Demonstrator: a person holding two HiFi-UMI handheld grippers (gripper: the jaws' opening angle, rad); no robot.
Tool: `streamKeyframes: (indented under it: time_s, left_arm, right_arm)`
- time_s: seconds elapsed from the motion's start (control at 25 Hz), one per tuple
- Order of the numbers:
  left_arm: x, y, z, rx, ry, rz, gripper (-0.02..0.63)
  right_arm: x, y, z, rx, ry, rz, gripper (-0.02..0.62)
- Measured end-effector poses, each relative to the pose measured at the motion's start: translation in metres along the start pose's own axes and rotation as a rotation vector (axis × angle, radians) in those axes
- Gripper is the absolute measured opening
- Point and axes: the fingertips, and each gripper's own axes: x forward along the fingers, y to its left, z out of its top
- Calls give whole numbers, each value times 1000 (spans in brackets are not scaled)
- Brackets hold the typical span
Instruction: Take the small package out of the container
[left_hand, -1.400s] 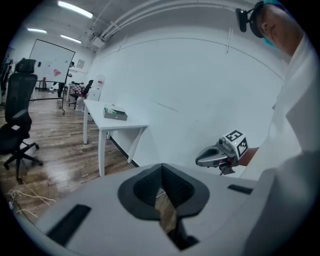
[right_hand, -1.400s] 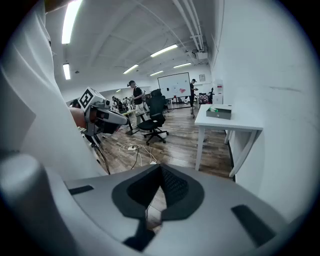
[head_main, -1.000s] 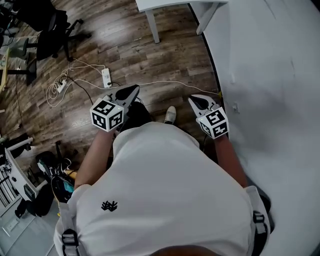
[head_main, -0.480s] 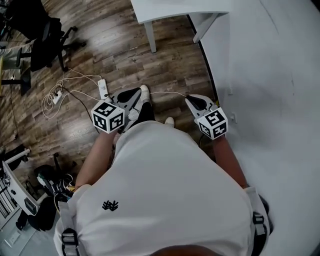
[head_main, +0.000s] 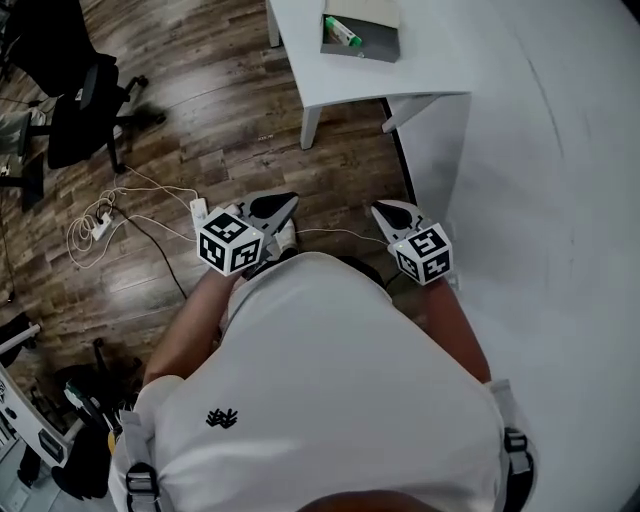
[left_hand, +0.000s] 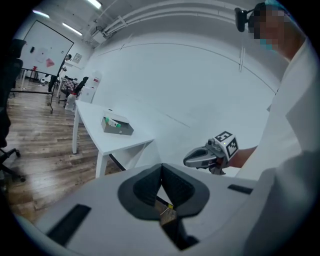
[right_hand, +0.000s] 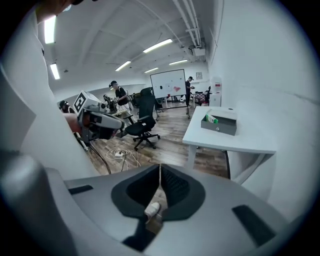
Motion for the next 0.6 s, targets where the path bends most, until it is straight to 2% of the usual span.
streamKeyframes:
  time_s: [0.16, 0.32, 0.6]
  left_arm:
    - [-8, 32, -3, 13, 17, 26, 8]
    - [-14, 50, 1, -20, -7, 51, 8]
    - [0, 75, 19, -16, -20, 108, 8]
  right_arm:
    - [27, -13, 29, -32, 6, -9, 11]
    - [46, -26, 51, -62, 12, -5, 11]
    - [82, -80, 87, -104, -11, 13, 11]
